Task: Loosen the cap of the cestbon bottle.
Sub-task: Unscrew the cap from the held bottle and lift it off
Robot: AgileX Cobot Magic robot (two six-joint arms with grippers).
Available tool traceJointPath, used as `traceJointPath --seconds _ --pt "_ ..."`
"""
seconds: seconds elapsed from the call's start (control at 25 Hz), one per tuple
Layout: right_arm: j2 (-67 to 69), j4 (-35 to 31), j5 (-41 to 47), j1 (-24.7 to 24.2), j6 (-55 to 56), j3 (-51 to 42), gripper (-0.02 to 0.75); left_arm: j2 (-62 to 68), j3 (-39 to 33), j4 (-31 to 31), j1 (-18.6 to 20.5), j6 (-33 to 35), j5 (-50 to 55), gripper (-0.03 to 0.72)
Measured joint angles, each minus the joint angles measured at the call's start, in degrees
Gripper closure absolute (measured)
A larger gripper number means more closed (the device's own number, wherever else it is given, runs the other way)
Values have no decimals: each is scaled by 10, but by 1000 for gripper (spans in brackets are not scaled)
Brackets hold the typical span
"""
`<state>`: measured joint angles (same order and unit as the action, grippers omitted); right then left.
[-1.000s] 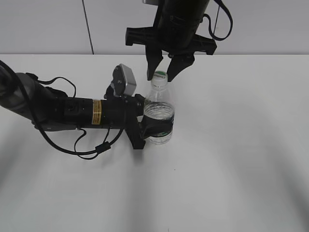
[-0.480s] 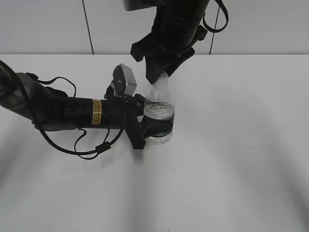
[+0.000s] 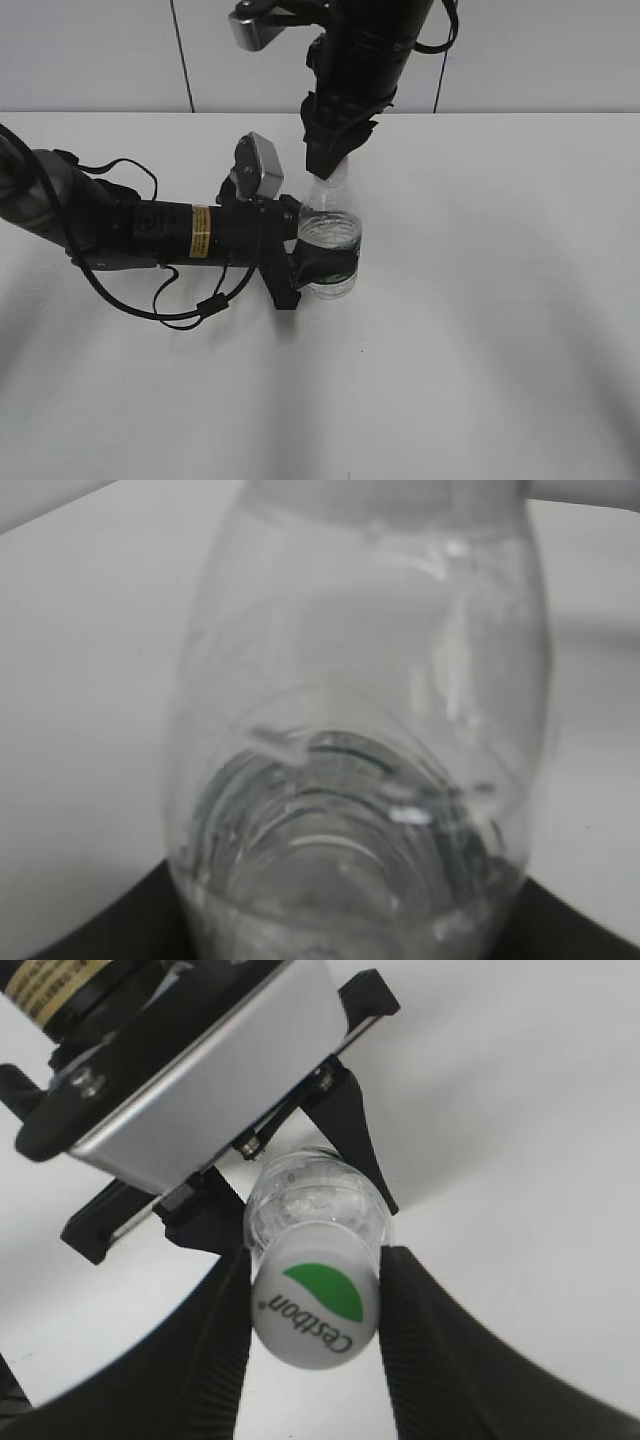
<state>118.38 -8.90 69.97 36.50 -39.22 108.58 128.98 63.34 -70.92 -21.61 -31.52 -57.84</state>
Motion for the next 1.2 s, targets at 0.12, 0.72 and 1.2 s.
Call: traceJointPath --seconds 0.12,0.72,1.2 --pt "0 -2 2 0 -85 0 435 0 0 -4 0 0 0 325" --pt "-1 1 5 1 -280 1 437 0 0 -12 0 -2 2 326" --pt "-1 -16 10 1 -390 1 437 0 1 -26 2 -2 -3 327"
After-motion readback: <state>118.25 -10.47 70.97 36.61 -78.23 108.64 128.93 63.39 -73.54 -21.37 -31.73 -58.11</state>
